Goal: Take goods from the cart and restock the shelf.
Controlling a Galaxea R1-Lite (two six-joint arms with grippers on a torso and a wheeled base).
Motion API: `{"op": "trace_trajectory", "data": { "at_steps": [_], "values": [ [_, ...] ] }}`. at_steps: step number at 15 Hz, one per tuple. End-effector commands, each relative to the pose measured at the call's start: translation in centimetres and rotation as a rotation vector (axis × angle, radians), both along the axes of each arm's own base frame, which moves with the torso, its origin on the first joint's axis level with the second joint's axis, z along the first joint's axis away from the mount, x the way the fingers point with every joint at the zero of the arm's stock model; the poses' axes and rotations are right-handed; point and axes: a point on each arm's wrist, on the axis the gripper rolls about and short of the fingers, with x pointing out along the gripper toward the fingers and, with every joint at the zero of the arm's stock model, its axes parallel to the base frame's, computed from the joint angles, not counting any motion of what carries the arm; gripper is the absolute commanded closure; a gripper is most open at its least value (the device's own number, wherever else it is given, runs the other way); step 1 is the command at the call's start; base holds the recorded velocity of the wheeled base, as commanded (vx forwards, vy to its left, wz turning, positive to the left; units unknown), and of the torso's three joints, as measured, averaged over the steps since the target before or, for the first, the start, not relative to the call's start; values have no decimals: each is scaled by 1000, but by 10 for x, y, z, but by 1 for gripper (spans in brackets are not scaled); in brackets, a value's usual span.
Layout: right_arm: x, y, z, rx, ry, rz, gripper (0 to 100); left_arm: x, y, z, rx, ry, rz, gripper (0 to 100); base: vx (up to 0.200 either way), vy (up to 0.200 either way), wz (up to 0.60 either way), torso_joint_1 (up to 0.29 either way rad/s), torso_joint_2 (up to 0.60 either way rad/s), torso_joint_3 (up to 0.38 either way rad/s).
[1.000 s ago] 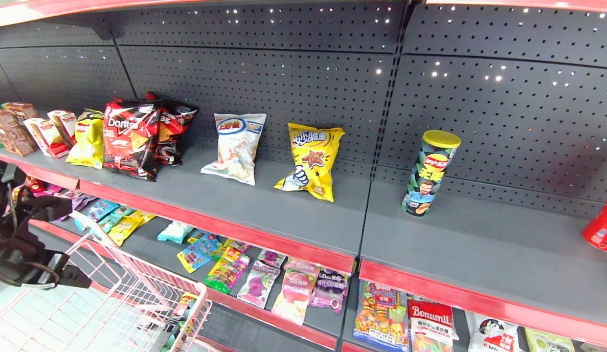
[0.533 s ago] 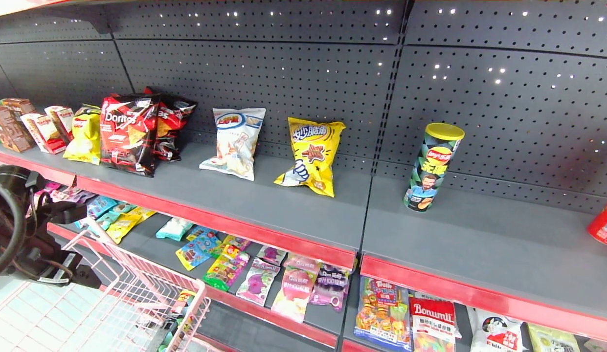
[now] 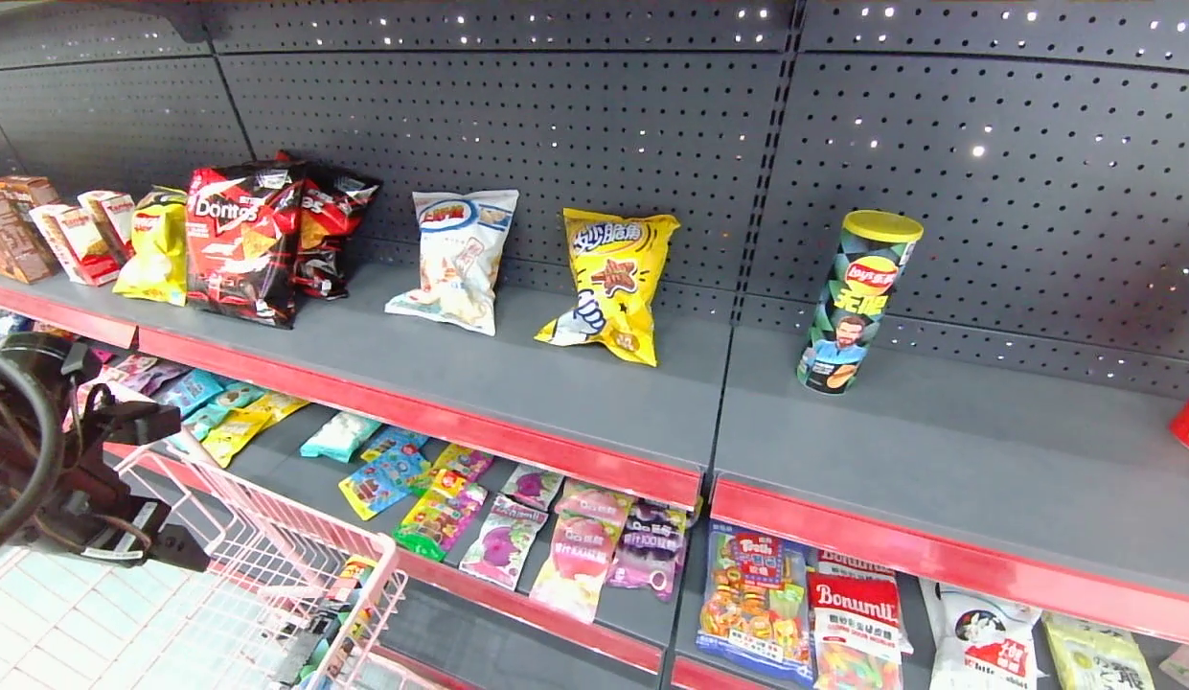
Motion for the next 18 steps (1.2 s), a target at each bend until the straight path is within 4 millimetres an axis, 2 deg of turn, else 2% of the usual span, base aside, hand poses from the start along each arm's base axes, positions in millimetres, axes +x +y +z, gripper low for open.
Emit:
{"op": "trace_trajectory", "data": {
  "at_steps": [1,14,18],
  "values": [
    [0,0,0,-1,1,1,0,-2,-4,-2,-2,11,-8,0,0,0,0,-149,339,163],
    [0,0,0,1,1,1,0,-7,-9,-12,-14,36,-21,0,0,0,0,-177,396,217],
    [0,0,0,-1,1,1,0,-4,-9,-29,-14,6,-26,0,0,0,0,-235,547,306]
  ]
}}
